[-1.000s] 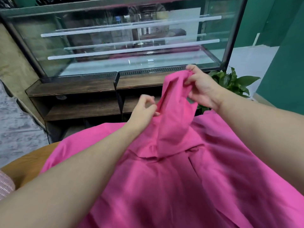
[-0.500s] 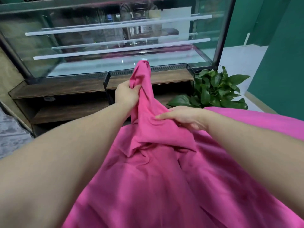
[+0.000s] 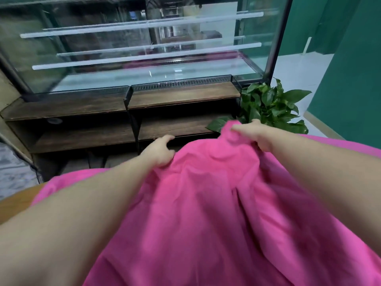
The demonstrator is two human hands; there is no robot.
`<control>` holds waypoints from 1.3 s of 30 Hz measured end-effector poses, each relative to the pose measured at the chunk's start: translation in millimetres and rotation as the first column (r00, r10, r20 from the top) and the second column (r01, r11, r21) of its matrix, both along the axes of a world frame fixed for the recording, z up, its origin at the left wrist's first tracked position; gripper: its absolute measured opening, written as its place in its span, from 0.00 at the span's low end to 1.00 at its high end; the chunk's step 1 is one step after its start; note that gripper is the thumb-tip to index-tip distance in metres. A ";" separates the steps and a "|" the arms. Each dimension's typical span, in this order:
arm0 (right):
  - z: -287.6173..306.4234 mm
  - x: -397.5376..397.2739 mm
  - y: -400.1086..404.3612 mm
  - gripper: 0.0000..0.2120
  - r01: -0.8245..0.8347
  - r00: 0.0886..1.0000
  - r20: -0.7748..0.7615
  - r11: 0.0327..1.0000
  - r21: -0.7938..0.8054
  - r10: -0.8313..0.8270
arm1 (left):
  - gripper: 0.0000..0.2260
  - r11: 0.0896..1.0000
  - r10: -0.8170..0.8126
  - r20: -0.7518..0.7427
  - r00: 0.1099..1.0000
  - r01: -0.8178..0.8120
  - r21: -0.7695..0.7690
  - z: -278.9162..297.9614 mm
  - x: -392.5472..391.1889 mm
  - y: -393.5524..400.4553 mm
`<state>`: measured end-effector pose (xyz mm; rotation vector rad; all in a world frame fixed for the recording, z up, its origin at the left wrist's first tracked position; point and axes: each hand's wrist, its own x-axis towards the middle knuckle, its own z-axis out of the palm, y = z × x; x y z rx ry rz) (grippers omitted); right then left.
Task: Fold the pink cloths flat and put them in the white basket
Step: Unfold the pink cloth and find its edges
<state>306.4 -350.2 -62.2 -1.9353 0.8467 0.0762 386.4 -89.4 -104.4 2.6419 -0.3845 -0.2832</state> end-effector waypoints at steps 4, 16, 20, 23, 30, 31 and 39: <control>-11.0 -17.5 -2.4 0.48 -0.093 0.994 -0.056 0.995 0.031 0.095 | 0.21 0.972 0.066 0.066 0.996 -0.080 0.223 -27.8 -15.0 33.4; -19.6 -24.5 -11.0 0.32 -0.204 0.969 -0.244 0.648 -0.734 0.028 | 0.18 0.980 0.179 0.222 0.959 -0.194 0.046 -40.7 -41.2 90.2; -30.7 -21.5 28.7 0.38 -0.405 0.903 -0.302 0.372 -0.835 0.305 | 0.25 0.946 0.220 0.143 0.965 -0.247 0.210 -47.5 -50.4 109.5; -39.3 -14.3 69.5 0.29 -0.514 0.810 -0.255 0.429 -0.743 0.529 | 0.25 0.901 0.280 0.086 0.956 -0.292 0.321 -50.5 -53.3 125.8; -64.9 -14.5 140.5 0.28 -0.506 0.709 -0.183 0.310 -0.805 0.681 | 0.27 0.874 0.283 0.019 0.959 -0.266 0.406 -51.8 -52.5 148.7; -66.5 -15.5 150.9 0.28 -0.484 0.664 -0.165 0.252 -0.838 0.729 | 0.27 0.875 0.280 0.015 0.960 -0.261 0.407 -51.8 -49.5 151.2; -92.4 -15.1 211.5 0.26 -0.697 0.576 -0.370 0.202 -0.688 0.729 | 0.24 0.934 0.231 -0.002 0.973 -0.221 0.281 -47.4 -36.1 164.0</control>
